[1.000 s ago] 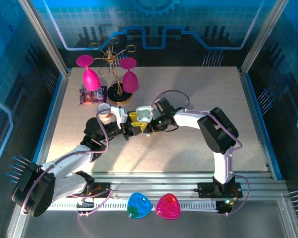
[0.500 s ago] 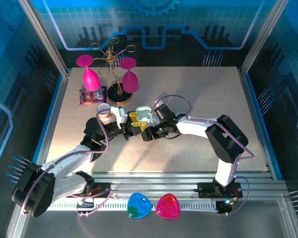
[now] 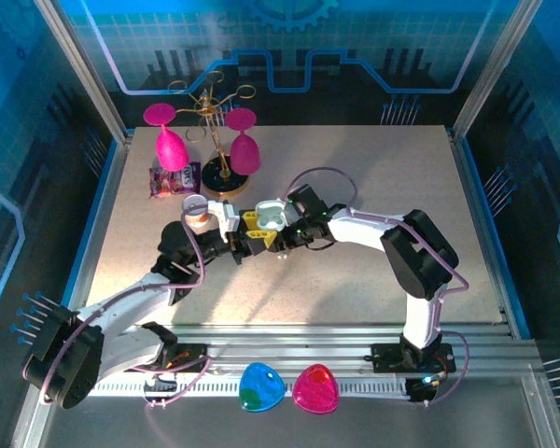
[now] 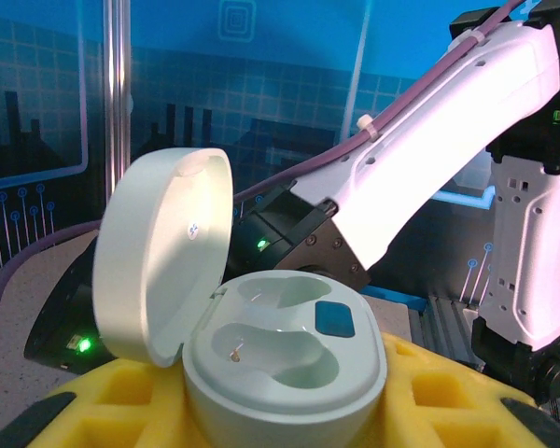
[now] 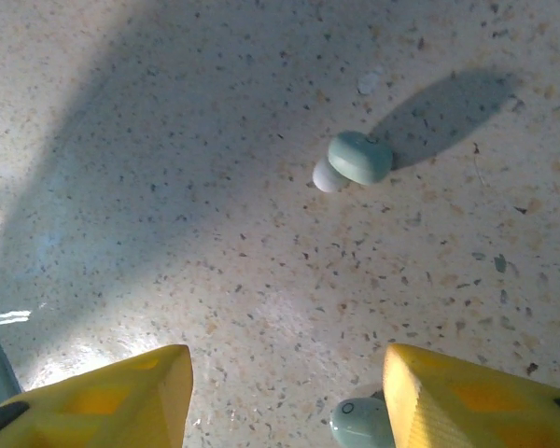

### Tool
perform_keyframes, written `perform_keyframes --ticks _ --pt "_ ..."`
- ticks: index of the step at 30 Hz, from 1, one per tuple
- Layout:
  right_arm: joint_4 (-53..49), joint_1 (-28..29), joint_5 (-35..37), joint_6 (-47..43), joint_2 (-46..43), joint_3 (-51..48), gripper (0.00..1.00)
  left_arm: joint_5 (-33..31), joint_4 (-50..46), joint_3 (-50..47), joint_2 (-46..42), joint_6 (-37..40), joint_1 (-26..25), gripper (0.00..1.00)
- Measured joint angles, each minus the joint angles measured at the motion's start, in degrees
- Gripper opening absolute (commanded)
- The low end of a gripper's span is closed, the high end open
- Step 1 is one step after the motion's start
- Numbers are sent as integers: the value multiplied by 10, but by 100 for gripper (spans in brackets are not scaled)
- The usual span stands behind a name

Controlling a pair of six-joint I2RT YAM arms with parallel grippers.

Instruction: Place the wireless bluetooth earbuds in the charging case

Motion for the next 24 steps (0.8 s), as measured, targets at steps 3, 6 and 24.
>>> perform_keyframes --ticks 3,6,24 --pt "-6 0 -11 -3 16 4 57 0 0 0 0 0 0 25" --pt "-10 -2 -27 -9 29 5 56 0 1 0 0 0 0 25" --pt "19 -19 -81 -38 22 -43 45 4 1 0 0 -1 0 25"
